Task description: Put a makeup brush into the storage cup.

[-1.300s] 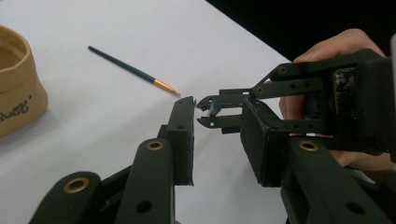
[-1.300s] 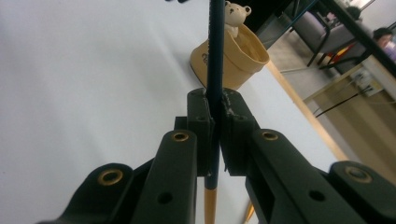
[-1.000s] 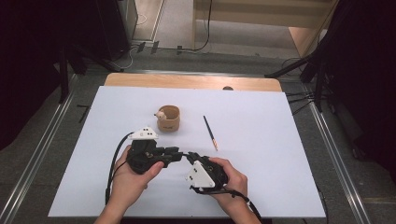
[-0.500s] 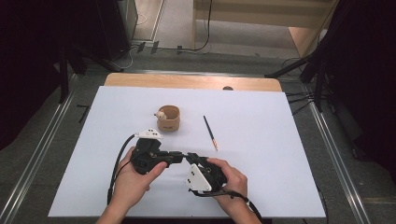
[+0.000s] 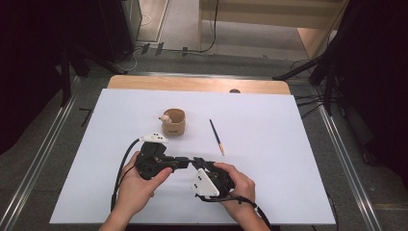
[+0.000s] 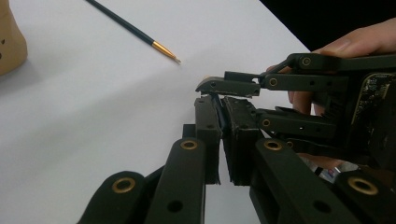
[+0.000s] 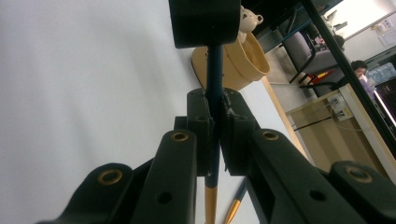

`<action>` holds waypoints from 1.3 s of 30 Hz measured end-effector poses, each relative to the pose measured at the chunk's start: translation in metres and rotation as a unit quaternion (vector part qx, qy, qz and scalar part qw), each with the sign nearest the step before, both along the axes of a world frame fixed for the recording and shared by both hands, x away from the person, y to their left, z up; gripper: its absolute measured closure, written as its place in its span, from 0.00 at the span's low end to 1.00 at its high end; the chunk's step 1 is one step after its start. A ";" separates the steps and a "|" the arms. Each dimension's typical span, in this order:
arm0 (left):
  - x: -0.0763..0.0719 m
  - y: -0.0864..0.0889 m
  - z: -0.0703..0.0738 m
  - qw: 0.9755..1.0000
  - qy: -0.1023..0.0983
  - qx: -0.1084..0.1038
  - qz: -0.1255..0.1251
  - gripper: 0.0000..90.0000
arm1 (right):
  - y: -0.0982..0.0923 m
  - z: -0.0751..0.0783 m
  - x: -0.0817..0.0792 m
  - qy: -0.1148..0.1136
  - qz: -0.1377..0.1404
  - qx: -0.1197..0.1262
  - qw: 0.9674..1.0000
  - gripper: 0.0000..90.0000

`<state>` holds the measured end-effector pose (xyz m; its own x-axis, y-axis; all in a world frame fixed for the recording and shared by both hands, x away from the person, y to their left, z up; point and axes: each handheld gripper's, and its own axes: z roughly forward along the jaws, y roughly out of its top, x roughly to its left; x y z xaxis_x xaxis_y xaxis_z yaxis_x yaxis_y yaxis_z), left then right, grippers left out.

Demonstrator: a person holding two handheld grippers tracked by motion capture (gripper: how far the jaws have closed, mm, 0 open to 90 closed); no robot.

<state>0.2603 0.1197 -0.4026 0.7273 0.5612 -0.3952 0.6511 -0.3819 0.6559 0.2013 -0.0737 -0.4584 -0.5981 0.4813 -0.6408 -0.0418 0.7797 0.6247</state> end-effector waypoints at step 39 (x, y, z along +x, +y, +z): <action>-0.019 0.026 0.004 0.969 -0.191 -0.132 0.086 0.96 | -0.047 0.016 0.007 0.189 -0.142 0.479 0.845 0.15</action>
<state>0.2412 0.1458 -0.3989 0.7538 0.6024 -0.2624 0.3810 -0.0753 0.9215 0.2082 -0.1204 -0.4420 -0.4460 0.8295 0.3362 0.4055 -0.1476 0.9021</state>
